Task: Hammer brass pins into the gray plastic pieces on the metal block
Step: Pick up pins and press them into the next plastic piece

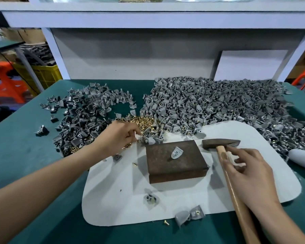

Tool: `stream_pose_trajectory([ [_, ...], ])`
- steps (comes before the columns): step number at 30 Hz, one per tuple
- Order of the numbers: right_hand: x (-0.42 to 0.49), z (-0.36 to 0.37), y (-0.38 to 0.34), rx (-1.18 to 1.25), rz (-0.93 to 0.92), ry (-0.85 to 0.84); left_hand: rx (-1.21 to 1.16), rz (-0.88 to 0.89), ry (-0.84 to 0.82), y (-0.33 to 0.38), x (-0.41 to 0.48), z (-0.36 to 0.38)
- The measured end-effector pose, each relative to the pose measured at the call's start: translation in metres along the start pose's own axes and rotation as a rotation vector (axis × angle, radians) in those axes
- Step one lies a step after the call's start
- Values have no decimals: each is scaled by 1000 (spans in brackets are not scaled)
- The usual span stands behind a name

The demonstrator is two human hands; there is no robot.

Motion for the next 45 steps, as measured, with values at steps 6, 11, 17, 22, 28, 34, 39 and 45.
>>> stream_pose_trajectory([
  [6,-31,-4,-71,251,-357,-97,-835,-168,376,74,1,-39],
  [11,-40,0,-100,377,-502,-58,-1320,-239,423,123,-5,-34],
  [17,-37,-1,-88,409,-458,-111,-1485,-338,411,130,-14,-14],
  [22,-12,-5,-66,363,-294,-159,-415,-219,276,108,-22,-4],
  [28,-10,23,-78,-49,-446,-272,-174,-175,225,111,-17,31],
  [34,-9,31,-79,-117,-410,-328,-330,-138,330,110,-16,32],
  [39,-19,20,-81,-101,-392,-311,-580,-100,382,114,-24,30],
  [45,-26,22,-79,9,-267,-358,-658,-109,423,115,-23,31],
])
Point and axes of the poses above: each hand's wrist, its own x-axis towards the middle knuckle, its own z-axis out of the palm, y = z × x, the point moved 2 cm from there along x, towards the middle knuckle, and after that the axes turned 12 degrees about z, right-handed, at the moved point
